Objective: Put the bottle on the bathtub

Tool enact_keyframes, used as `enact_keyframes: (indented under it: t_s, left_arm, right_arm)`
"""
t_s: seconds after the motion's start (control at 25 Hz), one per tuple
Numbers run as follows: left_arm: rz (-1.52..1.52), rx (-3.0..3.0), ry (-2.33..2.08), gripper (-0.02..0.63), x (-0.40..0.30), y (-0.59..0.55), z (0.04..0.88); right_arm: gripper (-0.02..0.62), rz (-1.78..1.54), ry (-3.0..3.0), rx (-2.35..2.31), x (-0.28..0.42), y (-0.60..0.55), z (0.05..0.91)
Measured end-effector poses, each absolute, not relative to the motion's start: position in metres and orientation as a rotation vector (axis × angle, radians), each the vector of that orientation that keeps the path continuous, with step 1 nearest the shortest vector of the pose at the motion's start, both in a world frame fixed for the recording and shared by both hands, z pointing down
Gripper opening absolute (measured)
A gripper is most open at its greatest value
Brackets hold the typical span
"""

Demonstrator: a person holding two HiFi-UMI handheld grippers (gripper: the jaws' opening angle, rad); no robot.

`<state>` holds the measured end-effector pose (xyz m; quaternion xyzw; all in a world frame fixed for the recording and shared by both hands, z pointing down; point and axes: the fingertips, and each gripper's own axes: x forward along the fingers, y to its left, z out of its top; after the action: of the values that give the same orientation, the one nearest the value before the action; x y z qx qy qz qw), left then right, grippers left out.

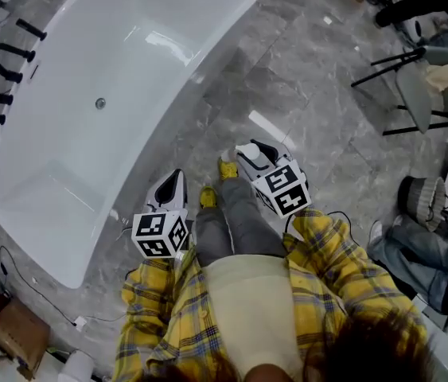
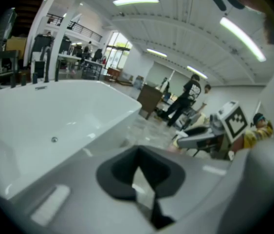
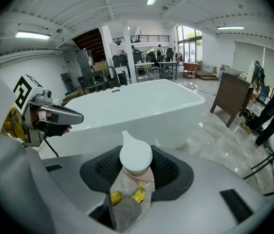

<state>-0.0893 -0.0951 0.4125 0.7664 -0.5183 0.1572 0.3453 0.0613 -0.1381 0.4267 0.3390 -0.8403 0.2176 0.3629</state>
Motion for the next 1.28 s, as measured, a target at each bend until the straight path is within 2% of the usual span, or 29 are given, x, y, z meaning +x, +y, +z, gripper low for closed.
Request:
enact_keyframes:
  t_s: [0.48,1.28]
  left_arm:
    - [0.462,1.890,-1.399,0.006,-0.075,-0.141,0.486]
    - [0.556,1.731,-1.390,0.006,-0.107,-0.155,0.638]
  right_arm:
    - [0.173,0.580,-2.113,0.762,0.064,-0.205,0.527]
    - [0.173,0.613,-2.003,0.665,0.008,-0.250,0.702]
